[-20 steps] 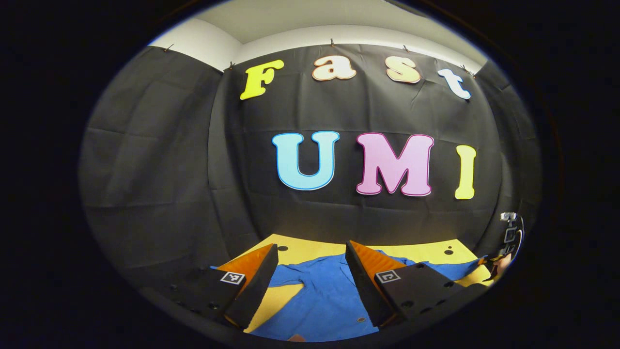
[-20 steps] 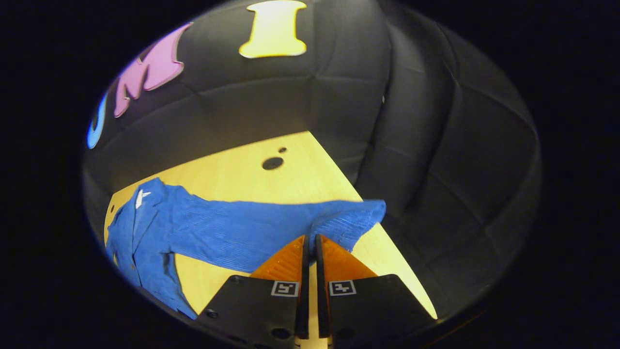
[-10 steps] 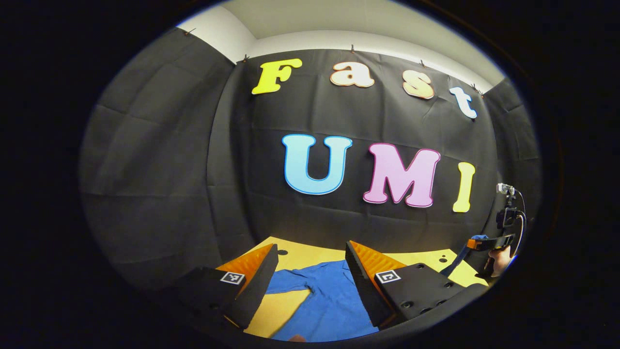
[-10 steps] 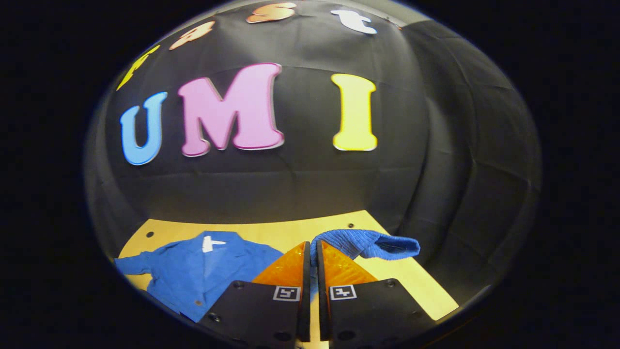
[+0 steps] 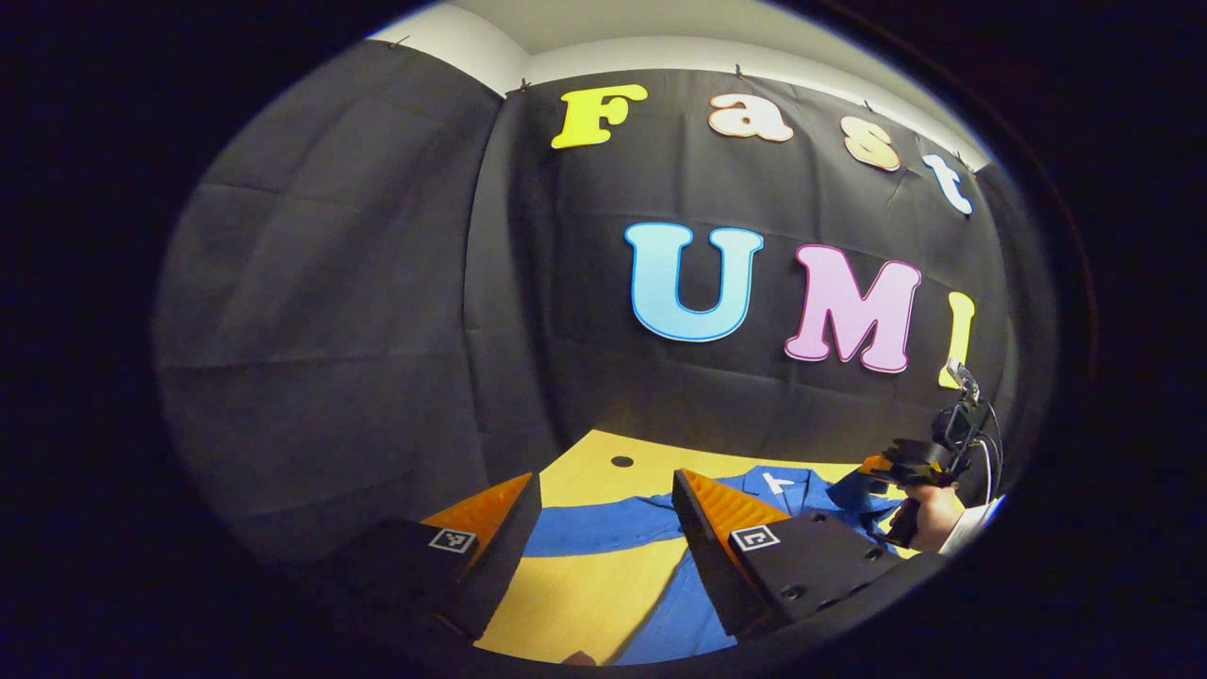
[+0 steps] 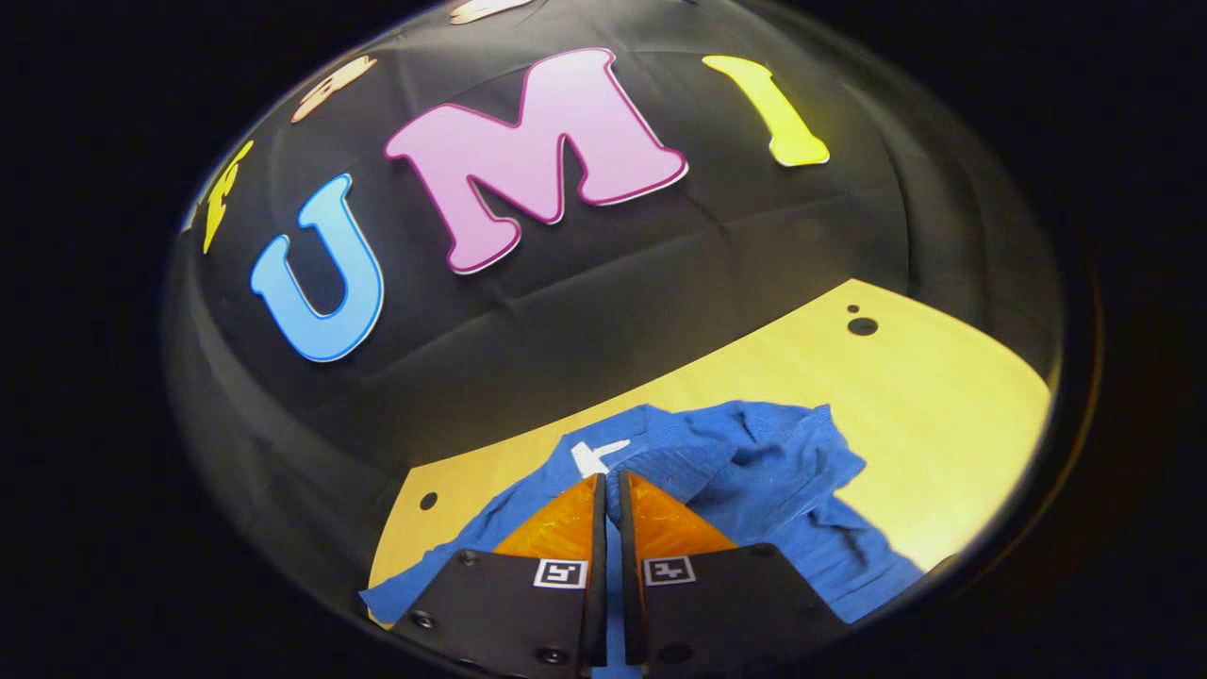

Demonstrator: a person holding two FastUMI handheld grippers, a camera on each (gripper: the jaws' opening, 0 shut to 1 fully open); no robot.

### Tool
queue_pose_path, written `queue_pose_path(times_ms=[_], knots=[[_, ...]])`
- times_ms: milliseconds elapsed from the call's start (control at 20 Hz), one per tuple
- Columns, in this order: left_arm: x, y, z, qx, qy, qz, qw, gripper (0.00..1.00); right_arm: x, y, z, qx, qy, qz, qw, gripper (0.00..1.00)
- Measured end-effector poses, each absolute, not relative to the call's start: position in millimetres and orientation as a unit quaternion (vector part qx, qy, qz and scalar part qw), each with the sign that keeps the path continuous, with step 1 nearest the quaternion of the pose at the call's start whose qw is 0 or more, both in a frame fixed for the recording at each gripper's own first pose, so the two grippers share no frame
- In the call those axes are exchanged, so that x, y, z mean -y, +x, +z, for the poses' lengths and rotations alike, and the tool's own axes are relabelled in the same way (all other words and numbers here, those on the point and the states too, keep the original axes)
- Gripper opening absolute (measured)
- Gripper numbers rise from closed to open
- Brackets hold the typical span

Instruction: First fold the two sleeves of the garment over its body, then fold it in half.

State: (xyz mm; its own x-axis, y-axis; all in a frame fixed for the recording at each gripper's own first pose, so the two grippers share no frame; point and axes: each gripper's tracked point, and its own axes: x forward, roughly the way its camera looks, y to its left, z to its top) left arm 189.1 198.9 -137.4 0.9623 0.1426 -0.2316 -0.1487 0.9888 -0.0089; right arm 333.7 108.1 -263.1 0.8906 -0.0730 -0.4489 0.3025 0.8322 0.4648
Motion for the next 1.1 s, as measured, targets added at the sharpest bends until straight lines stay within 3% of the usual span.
queue_pose_path(times_ms=[400,700,850,1100], knots=[[-164,214,-143,-0.126,-0.004,0.001,0.992,0.8,-95,292,-205,-0.156,0.196,-0.077,0.965,0.07],[-116,234,-134,-0.099,-0.007,-0.088,0.991,0.8,-22,226,-127,-0.098,0.176,-0.152,0.968,0.07],[-100,236,-130,-0.088,-0.014,-0.118,0.989,0.8,-21,176,-124,-0.106,0.168,-0.17,0.965,0.08],[-94,237,-131,-0.085,-0.012,-0.137,0.987,0.8,-62,181,-90,-0.079,0.09,-0.129,0.984,0.07]])
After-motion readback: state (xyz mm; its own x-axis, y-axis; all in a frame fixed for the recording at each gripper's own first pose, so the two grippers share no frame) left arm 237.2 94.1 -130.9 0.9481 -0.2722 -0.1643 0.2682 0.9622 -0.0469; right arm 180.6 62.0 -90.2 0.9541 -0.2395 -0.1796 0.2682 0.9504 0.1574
